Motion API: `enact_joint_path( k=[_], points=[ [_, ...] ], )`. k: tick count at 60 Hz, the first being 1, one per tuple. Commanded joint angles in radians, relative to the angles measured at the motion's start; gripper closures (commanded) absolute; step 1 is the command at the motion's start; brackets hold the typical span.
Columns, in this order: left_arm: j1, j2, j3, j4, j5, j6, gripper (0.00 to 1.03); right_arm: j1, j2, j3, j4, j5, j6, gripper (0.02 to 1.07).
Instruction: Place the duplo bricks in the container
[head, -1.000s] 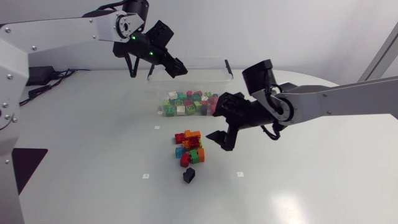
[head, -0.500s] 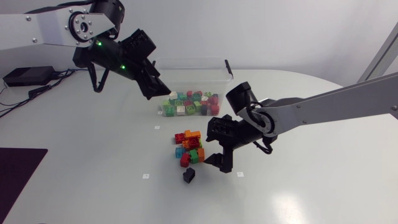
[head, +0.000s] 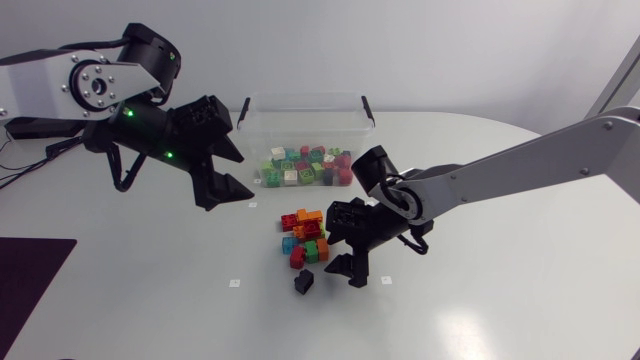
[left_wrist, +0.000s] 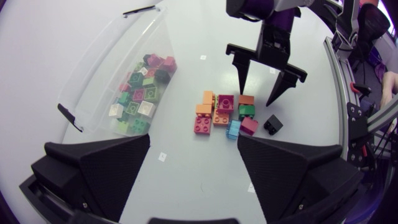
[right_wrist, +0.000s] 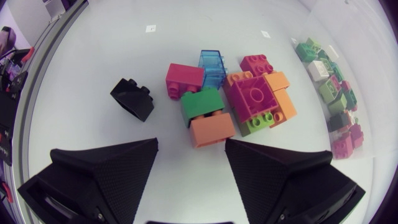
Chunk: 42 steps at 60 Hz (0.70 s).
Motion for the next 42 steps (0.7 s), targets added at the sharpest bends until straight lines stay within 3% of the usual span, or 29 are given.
enact_joint_path(
  k=[1,17,42],
  points=[
    [-0.018,-0.017,-0.057,-0.010,0.000,0.050,0.05,0.003,0.035,0.030,-0.020,-0.009,-0.032,0.36],
    [-0.029,-0.006,-0.120,0.001,0.000,0.087,0.05,0.003,0.074,0.107,-0.094,-0.017,-0.078,0.37],
    [-0.044,0.055,-0.190,0.021,0.000,0.134,0.05,0.020,0.100,0.145,-0.149,-0.033,-0.097,0.74]
  ],
)
